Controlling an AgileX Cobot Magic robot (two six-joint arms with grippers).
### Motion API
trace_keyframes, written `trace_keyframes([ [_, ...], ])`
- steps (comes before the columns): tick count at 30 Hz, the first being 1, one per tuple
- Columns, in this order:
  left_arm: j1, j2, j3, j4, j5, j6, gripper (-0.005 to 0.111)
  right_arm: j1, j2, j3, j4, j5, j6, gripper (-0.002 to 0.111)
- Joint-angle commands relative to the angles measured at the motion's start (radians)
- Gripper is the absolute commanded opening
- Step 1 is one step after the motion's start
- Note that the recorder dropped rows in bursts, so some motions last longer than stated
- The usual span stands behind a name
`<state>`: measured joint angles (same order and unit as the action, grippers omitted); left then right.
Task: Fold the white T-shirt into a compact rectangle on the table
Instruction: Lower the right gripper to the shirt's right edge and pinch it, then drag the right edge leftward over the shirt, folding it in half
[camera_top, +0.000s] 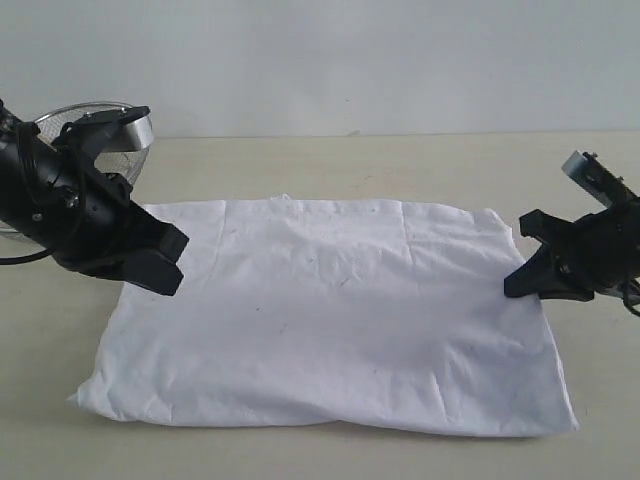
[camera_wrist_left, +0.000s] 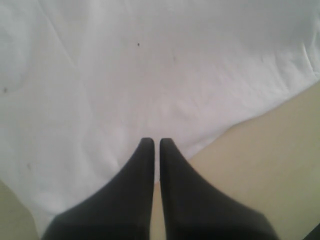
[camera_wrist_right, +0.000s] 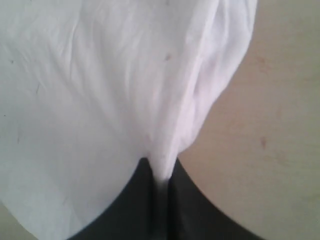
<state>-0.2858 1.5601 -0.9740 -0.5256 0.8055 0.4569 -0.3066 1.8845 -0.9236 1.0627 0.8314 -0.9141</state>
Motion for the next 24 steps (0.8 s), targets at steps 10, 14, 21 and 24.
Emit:
trace_keyframes([
  [10,0.000,0.001,0.002,0.020,0.025,0.006,0.004,0.008,-0.092,-0.063,-0.052,0.077,0.097,0.000],
  [14,0.000,0.001,0.002,0.020,0.005,0.006,0.004,0.068,-0.104,-0.066,-0.047,0.074,0.102,0.000],
  [21,0.000,0.001,0.002,0.020,0.009,0.006,0.004,0.225,-0.104,-0.066,0.027,0.036,0.106,0.000],
  [24,0.000,0.001,0.002,0.020,0.022,0.006,0.004,0.290,-0.104,-0.083,0.053,0.013,0.121,0.000],
])
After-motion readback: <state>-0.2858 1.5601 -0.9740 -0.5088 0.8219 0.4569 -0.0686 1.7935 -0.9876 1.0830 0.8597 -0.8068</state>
